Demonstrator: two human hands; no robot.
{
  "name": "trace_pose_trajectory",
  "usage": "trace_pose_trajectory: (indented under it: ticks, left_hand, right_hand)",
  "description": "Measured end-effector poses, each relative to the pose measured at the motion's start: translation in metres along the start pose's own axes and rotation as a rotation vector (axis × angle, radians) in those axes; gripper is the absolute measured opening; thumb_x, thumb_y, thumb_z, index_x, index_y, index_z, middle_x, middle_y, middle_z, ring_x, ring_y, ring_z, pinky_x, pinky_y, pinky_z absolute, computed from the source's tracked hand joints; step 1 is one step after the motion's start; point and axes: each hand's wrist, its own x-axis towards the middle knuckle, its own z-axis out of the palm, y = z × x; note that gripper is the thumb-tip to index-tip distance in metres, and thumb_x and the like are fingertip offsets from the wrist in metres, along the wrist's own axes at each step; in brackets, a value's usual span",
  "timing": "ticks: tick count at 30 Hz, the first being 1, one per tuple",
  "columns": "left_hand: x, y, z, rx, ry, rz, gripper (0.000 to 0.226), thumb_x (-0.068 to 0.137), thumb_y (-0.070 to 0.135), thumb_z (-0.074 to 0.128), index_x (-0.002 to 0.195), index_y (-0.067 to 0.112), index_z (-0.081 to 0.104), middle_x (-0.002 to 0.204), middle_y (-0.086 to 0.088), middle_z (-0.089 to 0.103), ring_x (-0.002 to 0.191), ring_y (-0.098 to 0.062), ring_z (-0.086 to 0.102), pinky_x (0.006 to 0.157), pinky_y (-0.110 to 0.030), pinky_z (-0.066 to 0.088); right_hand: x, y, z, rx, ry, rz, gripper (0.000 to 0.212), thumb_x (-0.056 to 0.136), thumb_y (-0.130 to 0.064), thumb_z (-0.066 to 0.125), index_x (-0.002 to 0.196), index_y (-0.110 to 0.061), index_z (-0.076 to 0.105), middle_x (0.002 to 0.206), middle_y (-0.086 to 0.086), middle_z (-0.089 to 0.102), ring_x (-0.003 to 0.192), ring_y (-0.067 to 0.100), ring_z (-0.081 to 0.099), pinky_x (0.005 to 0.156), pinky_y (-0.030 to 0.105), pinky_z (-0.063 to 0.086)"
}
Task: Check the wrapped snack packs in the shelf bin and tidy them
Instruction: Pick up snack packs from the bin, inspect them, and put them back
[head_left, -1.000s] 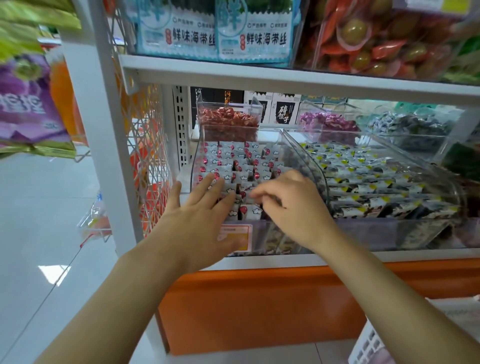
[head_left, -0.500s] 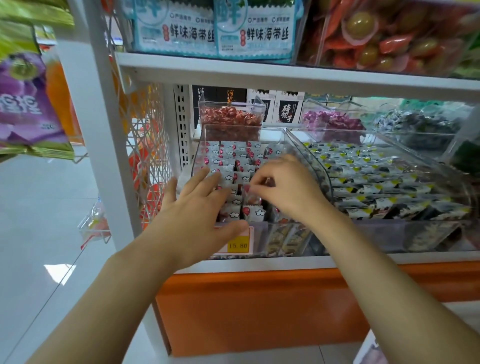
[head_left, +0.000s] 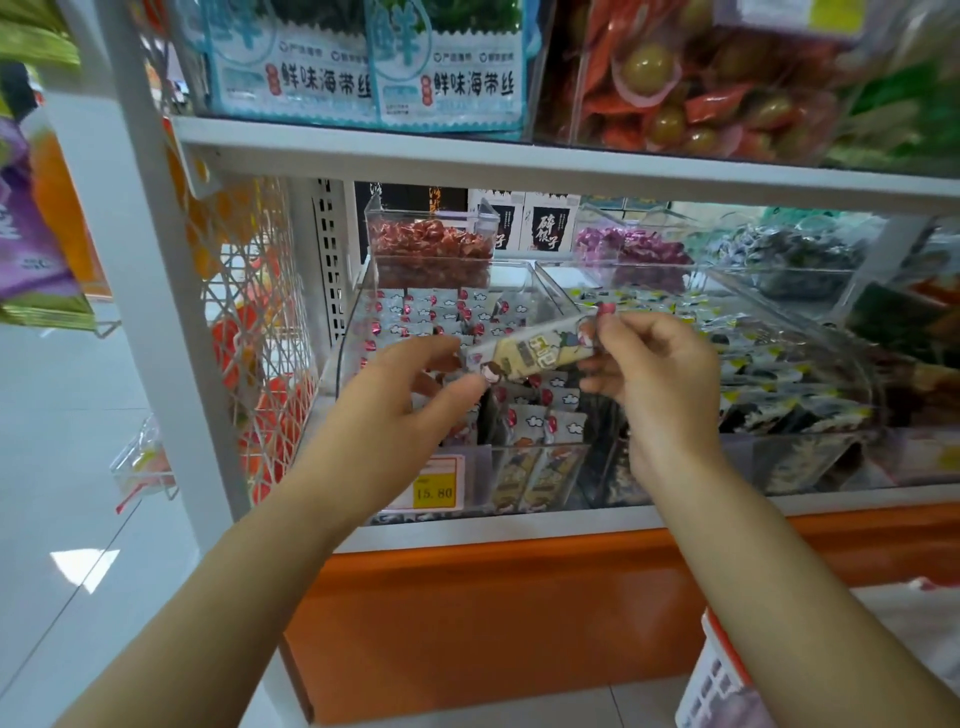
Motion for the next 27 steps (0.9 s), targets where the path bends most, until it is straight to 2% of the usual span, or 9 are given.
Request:
trace_pose_trajectory:
  ticks: [3,5,7,10,15,19,22,25,27]
  left_hand:
    - [0.002,0.0,0.002,-0.254,-0.014,-0.134,0.034,0.092,0.029,0.051,0.125,0.023,0.053,0.096,0.006,0.065,0.07,0.006,0.06,0.056,-0.005,0.046]
    - [0.004,-0.001,0.001,-0.354,0.017,-0.181,0.02,0.093,0.024,0.051,0.11,0.023,0.062,0.08,0.007,0.069,0.068,0.002,0.063,0.059,-0.01,0.05]
    - [0.005,-0.001,0.0,-0.457,0.027,-0.224,0.015,0.093,0.022,0.051,0.095,0.022,0.066,0.074,0.013,0.07,0.071,-0.003,0.066,0.063,-0.015,0.054]
    - [0.005,-0.003,-0.001,-0.583,0.051,-0.278,0.012,0.09,0.022,0.055,0.088,0.016,0.065,0.069,0.013,0.068,0.072,-0.007,0.068,0.061,-0.018,0.054]
    - [0.006,-0.004,-0.004,-0.842,0.066,-0.359,0.007,0.087,0.013,0.056,0.08,0.01,0.058,0.056,0.005,0.061,0.056,-0.008,0.062,0.054,-0.016,0.051]
    - [0.007,-0.002,-0.004,-0.982,0.043,-0.349,0.009,0.087,-0.001,0.052,0.086,0.006,0.058,0.063,-0.002,0.058,0.055,-0.01,0.06,0.056,-0.018,0.053]
    - [0.007,-0.003,-0.004,-0.996,0.025,-0.331,0.016,0.086,-0.005,0.051,0.098,0.004,0.057,0.072,-0.008,0.058,0.062,-0.015,0.064,0.06,-0.021,0.055]
    - [0.007,-0.002,-0.006,-1.006,-0.072,-0.337,0.012,0.083,0.009,0.06,0.094,0.005,0.062,0.083,-0.012,0.068,0.076,-0.021,0.068,0.065,-0.026,0.057]
    - [0.005,-0.001,-0.006,-0.924,-0.136,-0.314,0.023,0.075,0.024,0.065,0.091,0.007,0.067,0.09,-0.011,0.071,0.084,-0.022,0.069,0.068,-0.025,0.056]
  right_hand:
    - [-0.007,-0.001,-0.004,0.173,-0.039,0.17,0.013,0.09,-0.008,0.059,0.078,-0.007,0.064,0.06,-0.002,0.069,0.053,0.011,0.064,0.05,0.021,0.053]
    - [-0.01,-0.002,-0.007,0.282,-0.082,0.258,0.011,0.089,-0.007,0.059,0.079,-0.006,0.065,0.063,0.001,0.07,0.055,0.013,0.066,0.051,0.021,0.053]
    - [-0.012,-0.003,-0.011,0.374,-0.143,0.324,0.009,0.088,-0.005,0.059,0.082,-0.005,0.066,0.066,0.004,0.071,0.059,0.014,0.068,0.053,0.021,0.054]
    - [-0.014,-0.002,-0.015,0.434,-0.227,0.383,0.016,0.086,0.005,0.054,0.093,-0.003,0.066,0.074,0.008,0.072,0.066,0.017,0.07,0.057,0.021,0.056]
    - [-0.015,0.001,-0.014,0.486,-0.247,0.442,0.024,0.085,0.011,0.051,0.105,0.004,0.06,0.077,0.012,0.073,0.068,0.02,0.072,0.057,0.022,0.056]
    - [-0.013,0.002,-0.013,0.539,-0.223,0.475,0.021,0.085,0.011,0.05,0.102,0.003,0.06,0.072,0.012,0.072,0.064,0.019,0.071,0.054,0.021,0.055]
    - [-0.012,0.005,-0.012,0.457,-0.19,0.408,0.018,0.088,0.011,0.049,0.094,-0.001,0.061,0.075,0.013,0.068,0.063,0.019,0.07,0.055,0.022,0.055]
    - [-0.013,0.009,-0.012,0.293,-0.175,0.256,0.018,0.089,0.01,0.05,0.087,-0.004,0.06,0.08,0.011,0.064,0.068,0.021,0.07,0.06,0.023,0.056]
    - [-0.014,0.01,-0.012,0.219,-0.185,0.192,0.018,0.089,0.009,0.052,0.086,-0.005,0.062,0.083,0.011,0.067,0.07,0.022,0.07,0.063,0.024,0.056]
